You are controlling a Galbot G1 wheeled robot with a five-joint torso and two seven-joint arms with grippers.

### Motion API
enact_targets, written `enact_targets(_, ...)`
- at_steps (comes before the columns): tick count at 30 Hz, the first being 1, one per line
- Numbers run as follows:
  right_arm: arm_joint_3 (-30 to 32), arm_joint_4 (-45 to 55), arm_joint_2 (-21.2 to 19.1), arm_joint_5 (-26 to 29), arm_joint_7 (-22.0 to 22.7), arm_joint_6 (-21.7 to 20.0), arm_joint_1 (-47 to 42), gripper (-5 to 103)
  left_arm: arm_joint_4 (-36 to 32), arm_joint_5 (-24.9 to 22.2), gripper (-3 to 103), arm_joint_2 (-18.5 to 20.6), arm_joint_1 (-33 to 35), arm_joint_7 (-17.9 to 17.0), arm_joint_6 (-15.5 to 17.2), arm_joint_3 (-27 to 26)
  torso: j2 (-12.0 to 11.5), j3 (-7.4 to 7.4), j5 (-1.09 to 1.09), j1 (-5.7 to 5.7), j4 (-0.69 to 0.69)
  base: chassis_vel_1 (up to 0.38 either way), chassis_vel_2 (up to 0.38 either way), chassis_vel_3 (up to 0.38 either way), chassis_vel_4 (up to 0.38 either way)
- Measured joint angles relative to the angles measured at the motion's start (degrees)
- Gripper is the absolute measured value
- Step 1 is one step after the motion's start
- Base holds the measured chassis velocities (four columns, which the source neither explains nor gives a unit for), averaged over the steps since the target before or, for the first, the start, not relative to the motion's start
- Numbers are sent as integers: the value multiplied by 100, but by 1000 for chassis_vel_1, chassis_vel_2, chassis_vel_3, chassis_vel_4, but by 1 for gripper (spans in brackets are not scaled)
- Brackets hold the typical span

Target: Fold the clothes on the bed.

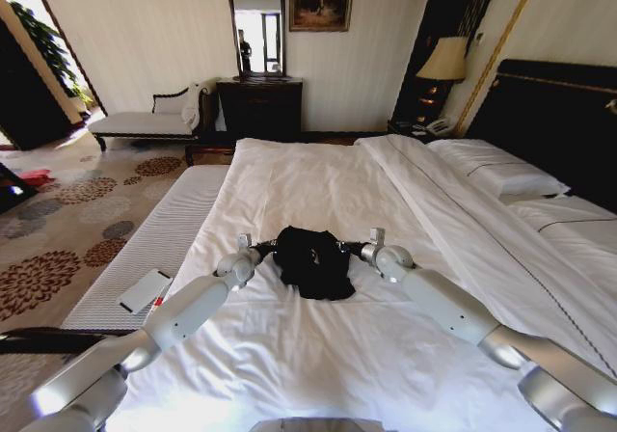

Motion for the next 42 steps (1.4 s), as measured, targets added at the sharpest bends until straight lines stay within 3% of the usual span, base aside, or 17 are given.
enact_targets(9,329,369,-117,-20,98,36,-193,0,-683,-23,0,353,85,-102,12,-129,0,0,1,0,1,0,0,0,0)
enact_targets(21,1275,1840,-982,-199,235,171,-484,0,-2421,-292,0,1303,-31,-500,107,-794,0,0,-1,0,-1,0,0,0,0)
enact_targets(31,1995,2757,-1627,99,378,172,-689,0,-3195,-681,0,2018,-329,-538,154,-1271,0,-1,-1,-1,2,0,0,0,0)
enact_targets(39,1788,2766,-1995,498,461,162,112,0,-3301,-866,0,2181,-959,-598,187,-1127,0,1,0,0,1,0,0,0,0)
enact_targets(42,1550,2773,-2176,704,502,148,844,0,-3227,-1061,0,2227,-1601,-624,204,-896,0,1,-2,0,2,0,0,0,0)
